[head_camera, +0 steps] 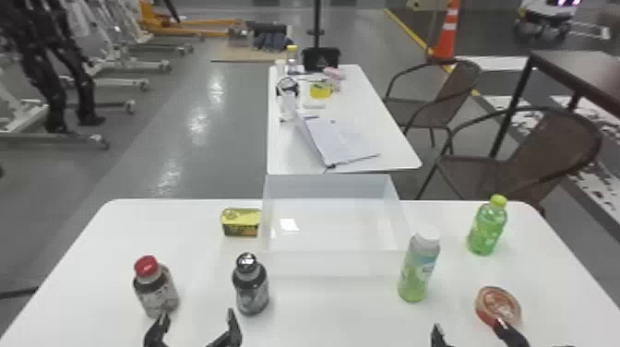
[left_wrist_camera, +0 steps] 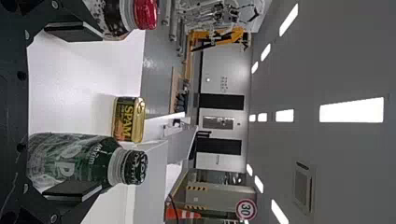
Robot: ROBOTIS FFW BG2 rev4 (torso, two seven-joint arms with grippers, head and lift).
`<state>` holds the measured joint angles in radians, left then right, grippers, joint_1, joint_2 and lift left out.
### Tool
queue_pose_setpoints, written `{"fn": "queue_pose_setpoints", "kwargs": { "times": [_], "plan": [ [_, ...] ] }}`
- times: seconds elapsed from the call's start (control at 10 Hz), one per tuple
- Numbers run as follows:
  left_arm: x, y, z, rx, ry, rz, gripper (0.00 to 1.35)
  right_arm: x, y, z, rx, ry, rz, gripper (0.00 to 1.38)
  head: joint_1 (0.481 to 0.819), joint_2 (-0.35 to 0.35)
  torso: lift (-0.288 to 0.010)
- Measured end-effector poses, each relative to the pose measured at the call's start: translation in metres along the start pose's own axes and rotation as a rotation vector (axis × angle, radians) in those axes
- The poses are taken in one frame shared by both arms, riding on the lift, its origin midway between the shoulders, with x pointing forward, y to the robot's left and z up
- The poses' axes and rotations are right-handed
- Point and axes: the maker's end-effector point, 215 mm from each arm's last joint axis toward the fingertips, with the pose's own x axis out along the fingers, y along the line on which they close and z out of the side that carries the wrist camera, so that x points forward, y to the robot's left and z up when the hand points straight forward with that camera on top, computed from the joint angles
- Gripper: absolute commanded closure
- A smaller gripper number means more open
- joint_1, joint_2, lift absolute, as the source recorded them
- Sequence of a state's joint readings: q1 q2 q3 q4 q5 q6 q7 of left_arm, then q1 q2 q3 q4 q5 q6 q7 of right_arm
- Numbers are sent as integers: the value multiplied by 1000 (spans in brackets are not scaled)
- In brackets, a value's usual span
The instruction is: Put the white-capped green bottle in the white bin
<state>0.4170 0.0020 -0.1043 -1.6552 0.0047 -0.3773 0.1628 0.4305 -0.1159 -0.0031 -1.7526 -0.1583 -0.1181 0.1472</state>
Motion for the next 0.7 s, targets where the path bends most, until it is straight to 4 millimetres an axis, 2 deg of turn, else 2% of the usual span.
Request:
{"fn": "queue_pose_setpoints", "kwargs": {
  "times": [0.4, 0.7],
  "plan": [
    [1, 0, 1, -5, -7, 0, 176, 36, -3, -2, -29, -11, 42, 107, 549, 0, -100],
    [1, 0, 2, -13, -14, 3, 176, 53, -6, -6, -39, -7, 59, 107, 549, 0, -100]
  ]
}}
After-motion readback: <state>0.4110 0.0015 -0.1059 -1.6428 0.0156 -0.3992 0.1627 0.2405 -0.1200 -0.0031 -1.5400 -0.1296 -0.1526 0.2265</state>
